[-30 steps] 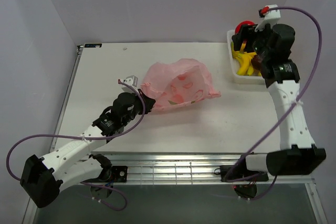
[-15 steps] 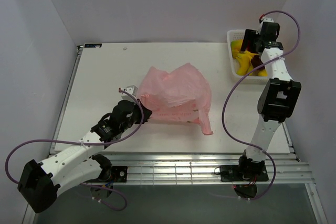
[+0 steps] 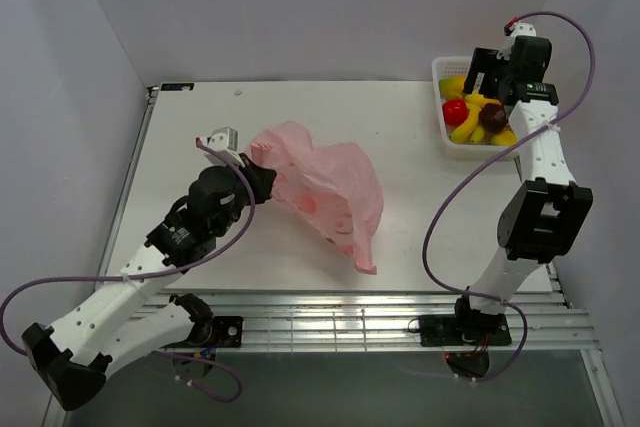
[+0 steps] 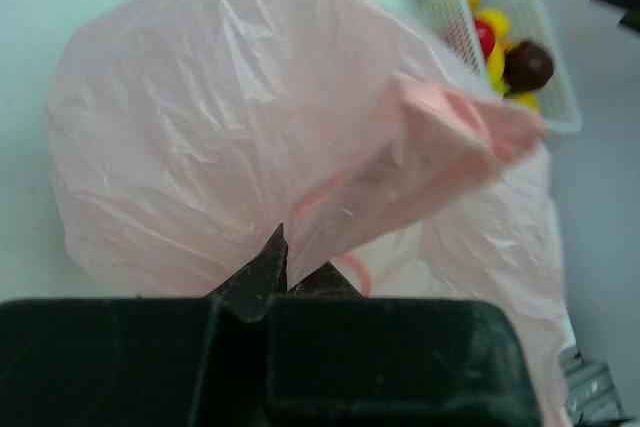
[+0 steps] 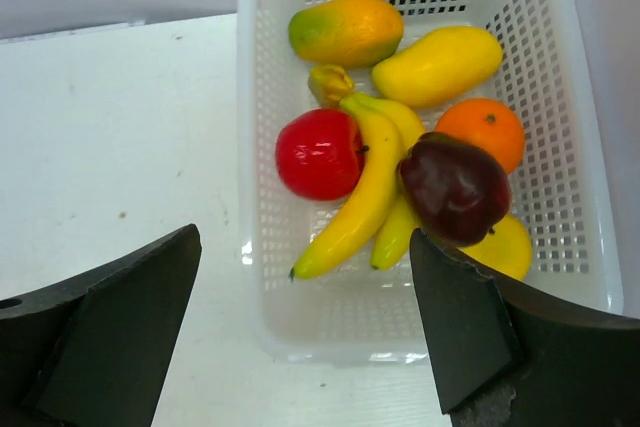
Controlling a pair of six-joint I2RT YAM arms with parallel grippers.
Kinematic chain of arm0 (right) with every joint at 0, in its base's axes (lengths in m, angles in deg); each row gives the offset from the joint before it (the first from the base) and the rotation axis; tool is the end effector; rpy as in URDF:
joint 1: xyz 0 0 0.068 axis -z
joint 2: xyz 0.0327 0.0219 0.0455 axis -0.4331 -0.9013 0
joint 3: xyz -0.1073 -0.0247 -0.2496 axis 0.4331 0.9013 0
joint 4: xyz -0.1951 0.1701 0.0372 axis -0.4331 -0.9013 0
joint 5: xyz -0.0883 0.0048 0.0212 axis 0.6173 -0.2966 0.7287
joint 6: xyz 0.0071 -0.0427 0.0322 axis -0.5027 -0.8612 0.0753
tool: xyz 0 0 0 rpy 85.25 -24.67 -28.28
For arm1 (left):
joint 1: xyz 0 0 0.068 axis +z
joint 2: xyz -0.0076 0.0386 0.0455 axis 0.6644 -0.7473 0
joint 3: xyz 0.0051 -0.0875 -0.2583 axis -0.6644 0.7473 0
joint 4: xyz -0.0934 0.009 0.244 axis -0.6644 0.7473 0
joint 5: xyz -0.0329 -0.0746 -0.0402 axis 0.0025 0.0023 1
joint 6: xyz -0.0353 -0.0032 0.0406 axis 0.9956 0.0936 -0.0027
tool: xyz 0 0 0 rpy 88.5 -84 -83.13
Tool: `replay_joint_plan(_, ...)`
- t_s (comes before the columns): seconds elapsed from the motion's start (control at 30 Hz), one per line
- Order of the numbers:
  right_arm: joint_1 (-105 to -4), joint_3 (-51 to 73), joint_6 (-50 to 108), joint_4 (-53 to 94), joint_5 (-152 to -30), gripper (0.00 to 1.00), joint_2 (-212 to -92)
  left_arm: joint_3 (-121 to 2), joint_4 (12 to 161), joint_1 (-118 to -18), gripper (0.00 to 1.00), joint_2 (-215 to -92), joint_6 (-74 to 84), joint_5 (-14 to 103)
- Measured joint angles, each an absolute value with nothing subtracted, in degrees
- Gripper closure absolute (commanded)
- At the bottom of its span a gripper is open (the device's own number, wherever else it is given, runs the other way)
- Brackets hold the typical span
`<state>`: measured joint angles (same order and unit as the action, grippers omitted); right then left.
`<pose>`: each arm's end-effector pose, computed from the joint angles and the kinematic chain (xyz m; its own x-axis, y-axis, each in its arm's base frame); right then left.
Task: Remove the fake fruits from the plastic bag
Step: Place the plastic bag at the center of the board.
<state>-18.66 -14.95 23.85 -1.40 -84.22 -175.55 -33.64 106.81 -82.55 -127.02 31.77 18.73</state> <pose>0.4301 -0.0525 0.3701 -0.4196 0.0805 -0.9041 0.1258 0.9916 0.0299 0.1543 -0.1195 0.3241 -0.4601 -0.3760 -0.8043 0.1628 0.8548 -0.4928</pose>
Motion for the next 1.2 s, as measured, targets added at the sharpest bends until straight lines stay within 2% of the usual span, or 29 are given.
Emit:
replay_joint_plan(0.13,-18.66,-7.01,25.27,-0.81,-87.90,0.10,-166.22,-44.00,108.93,-82.57,1.00,-127.41,28.12,11.54)
replay_joint_plan(0.27,-18.68,2.74,27.28,0.94,-90.10,0.10,-157.19,-56.26,114.37,-82.65,1.00,-131.45,22.13,-3.98)
replay_joint_plan(0.37,-18.68,11.13,28.48,1.72,-90.54,0.10,-150.51,-60.76,114.09,-82.59,1.00,-133.92,13.85,-14.01)
replay_joint_plan(0.5,-18.68,14.76,28.81,0.96,-90.98,0.10,-146.83,-61.83,109.43,-82.63,1.00,-133.66,-1.67,-17.12)
replay_joint_plan(0.63,-18.68,14.76,28.42,0.96,-91.00,0.10,-145.65,-64.33,104.60,-82.63,1.00,-132.70,-15.29,-13.47)
replay_joint_plan(0.83,-18.68,14.78,27.61,0.15,-90.93,0.10,-144.93,-70.60,103.46,-82.63,1.00,-137.16,-27.51,-1.36)
replay_joint_plan(0.93,-18.68,14.78,27.33,-0.44,-90.80,0.10,-144.80,-71.65,104.16,-82.61,1.00,-145.16,-31.75,6.60)
replay_joint_plan(1.03,-18.68,15.02,26.91,-1.60,-89.93,0.10,-144.17,-73.24,108.84,-82.24,1.00,-162.60,-34.85,19.51)
replay_joint_plan(1.07,-18.68,15.11,26.78,-1.86,-89.64,0.10,-143.84,-74.51,110.11,-82.24,0.97,-167.91,-35.22,22.77)
replay_joint_plan(1.17,-18.68,15.24,26.39,-2.58,-88.77,0.10,-142.77,-84.00,117.10,-82.22,0.79,-187.43,-34.76,29.50)
replay_joint_plan(1.2,-18.68,15.24,26.26,-2.65,-88.75,0.10,-142.66,-86.49,118.39,-82.24,0.13,-190.58,-34.37,30.16)
